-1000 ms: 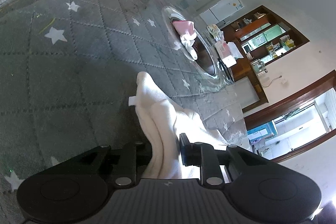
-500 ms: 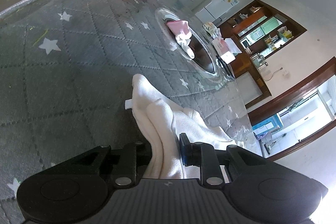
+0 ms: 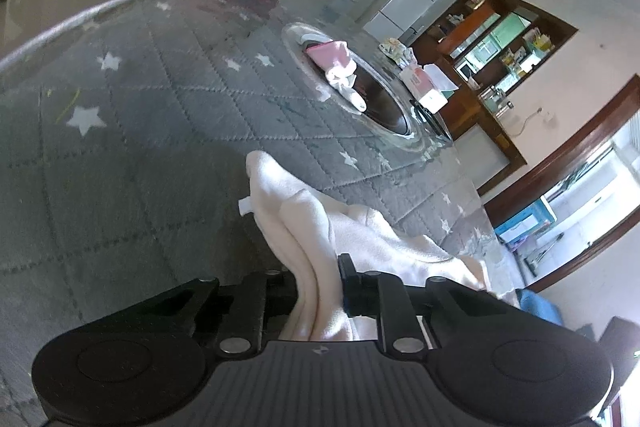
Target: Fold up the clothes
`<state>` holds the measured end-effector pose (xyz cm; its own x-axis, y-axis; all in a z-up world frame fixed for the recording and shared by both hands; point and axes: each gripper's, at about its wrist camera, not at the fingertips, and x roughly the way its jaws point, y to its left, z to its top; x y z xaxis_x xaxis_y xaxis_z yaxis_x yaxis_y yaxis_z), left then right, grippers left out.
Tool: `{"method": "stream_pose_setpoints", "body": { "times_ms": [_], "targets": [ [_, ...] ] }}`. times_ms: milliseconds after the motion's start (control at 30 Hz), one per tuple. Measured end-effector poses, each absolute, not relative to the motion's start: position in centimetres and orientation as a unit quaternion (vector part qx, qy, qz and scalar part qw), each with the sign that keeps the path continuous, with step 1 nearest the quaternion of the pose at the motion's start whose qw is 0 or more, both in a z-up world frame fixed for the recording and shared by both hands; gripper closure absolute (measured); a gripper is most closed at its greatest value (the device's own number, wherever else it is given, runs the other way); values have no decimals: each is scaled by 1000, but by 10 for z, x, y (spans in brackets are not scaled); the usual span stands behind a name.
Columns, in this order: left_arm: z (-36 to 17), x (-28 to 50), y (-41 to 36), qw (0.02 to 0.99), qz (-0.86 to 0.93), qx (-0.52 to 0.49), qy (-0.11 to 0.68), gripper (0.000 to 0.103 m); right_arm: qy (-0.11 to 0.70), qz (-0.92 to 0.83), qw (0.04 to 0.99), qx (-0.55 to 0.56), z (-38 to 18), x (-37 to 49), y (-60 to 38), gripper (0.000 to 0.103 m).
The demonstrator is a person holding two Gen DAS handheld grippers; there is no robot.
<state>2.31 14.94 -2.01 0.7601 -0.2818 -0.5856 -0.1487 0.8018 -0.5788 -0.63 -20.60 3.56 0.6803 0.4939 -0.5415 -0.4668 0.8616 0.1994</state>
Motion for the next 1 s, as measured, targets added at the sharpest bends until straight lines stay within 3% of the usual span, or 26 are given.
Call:
{"method": "stream_pose_setpoints", "body": {
  "times_ms": [433, 600, 800, 900, 967, 1000],
  "targets": [
    [20, 29, 113, 909, -88, -262, 312, 88, 234, 240, 942, -3, 81, -38, -226, 95],
    [31, 41, 93, 910, -108, -253, 309, 88, 210, 208, 955, -10, 98, -43, -247, 102],
    [35, 55, 74, 912, -118, -239, 312, 88, 218, 180, 959, 5, 105, -38, -275, 101],
    [31, 54, 76, 911, -111, -240, 317, 88, 249, 183, 951, 13, 88, -32, -279, 95],
    [28, 54, 82, 910, -101, -243, 322, 88, 269, 187, 944, 24, 74, -27, -278, 76],
    [26, 54, 85, 909, -96, -244, 324, 88, 274, 189, 942, 28, 68, -25, -277, 75]
  ]
}}
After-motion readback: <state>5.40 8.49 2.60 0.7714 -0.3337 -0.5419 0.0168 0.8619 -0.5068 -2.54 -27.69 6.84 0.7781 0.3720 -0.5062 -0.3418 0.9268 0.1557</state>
